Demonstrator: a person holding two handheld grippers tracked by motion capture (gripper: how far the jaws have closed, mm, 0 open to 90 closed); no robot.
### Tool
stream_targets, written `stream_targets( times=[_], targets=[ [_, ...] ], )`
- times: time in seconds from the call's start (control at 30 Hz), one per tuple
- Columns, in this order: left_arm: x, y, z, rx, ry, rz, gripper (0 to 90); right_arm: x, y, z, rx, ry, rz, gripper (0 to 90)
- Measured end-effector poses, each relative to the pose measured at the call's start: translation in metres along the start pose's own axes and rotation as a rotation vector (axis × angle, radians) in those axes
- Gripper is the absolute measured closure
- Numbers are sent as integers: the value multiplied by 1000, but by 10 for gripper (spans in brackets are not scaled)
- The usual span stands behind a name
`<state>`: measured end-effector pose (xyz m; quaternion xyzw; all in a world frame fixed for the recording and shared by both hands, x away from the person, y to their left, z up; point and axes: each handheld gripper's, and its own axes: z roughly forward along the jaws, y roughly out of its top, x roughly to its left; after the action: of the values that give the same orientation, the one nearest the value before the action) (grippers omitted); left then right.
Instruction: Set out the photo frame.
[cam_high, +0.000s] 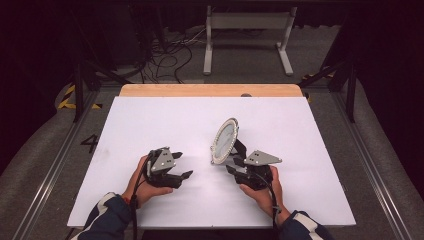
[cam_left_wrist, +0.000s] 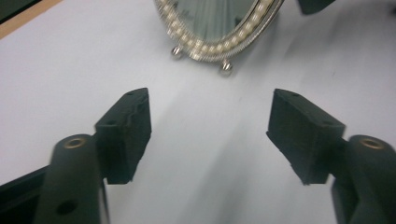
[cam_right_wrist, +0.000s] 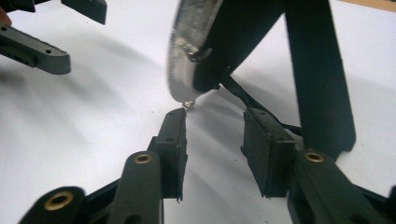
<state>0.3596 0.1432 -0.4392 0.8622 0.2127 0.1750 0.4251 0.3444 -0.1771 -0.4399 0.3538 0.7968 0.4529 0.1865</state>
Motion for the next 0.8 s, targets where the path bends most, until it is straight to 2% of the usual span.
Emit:
stream_targets(
  times=[0.13,0.33,0.47,0.67,0.8],
  targets=[
    [0,-19,-17,18,42,-40,192,6,2,2,2,-4,-24,534],
    [-10,-37,-35,41,79,-62,179,12,6,7,-2,-18,-34,461],
    [-12,-42,-40,42,85,-75,179,12,8,13,-10,-21,-10,445],
    [-14,-48,-46,42,122,-93,174,13,13,18,-36,-26,13,454],
    [-14,-49,-50,34,131,-100,174,11,14,23,-28,-31,29,447]
  ],
)
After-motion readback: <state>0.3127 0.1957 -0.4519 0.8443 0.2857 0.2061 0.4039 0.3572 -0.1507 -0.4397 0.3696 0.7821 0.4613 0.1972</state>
